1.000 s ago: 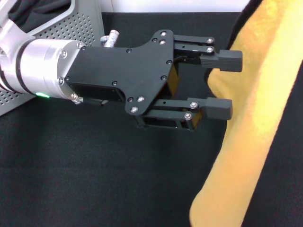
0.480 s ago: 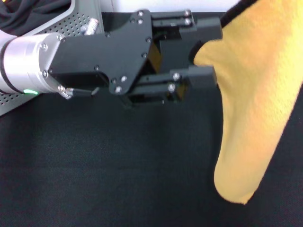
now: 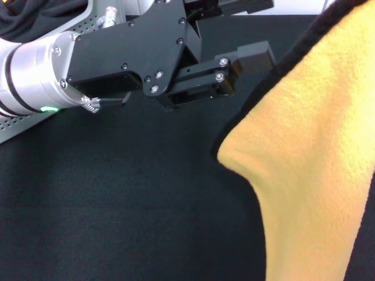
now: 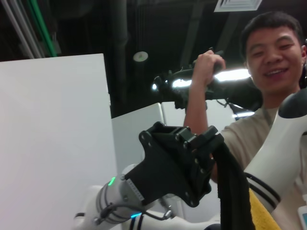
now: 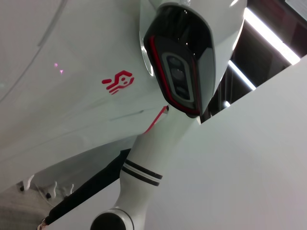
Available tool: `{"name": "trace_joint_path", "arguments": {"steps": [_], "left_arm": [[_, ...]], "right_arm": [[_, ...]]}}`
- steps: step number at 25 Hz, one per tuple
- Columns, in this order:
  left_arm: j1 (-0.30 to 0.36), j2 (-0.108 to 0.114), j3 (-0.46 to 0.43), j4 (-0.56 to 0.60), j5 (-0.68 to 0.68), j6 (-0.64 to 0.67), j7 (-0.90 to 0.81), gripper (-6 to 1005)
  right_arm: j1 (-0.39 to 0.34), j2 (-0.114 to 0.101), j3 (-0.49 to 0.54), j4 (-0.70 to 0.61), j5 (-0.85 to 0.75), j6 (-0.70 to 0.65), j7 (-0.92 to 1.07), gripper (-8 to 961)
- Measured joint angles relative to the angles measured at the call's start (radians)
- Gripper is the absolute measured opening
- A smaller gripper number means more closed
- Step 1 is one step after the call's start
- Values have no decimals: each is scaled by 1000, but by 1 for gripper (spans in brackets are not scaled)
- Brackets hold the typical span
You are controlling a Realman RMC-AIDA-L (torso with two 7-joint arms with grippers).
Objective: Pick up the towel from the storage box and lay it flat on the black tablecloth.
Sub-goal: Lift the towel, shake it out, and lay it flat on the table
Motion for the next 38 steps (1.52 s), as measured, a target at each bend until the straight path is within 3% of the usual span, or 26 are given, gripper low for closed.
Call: {"name": "trace_joint_path", "arguments": {"steps": [5,11,15,30,38], "left_arm": [[-4,0,74,8,-23,8,-16,544],[-8,12,185,13,-60,14,-56,543],[-10,13,203,19,-64,15,-62,543],[3,-3,196,-15,-66,8,-8,542],[3,-7,117,-116,-74,1,47,542]], "right_arm": [[-13,13,1,21,-14,1,-45,53],[-39,5,10,69,-16,2,-92,53],[-59,-3,20,90,-7,3,-124,54],[-44,-1,27,76,20,64,-113,56],[-34,4,27,62,22,136,-103,57]]}}
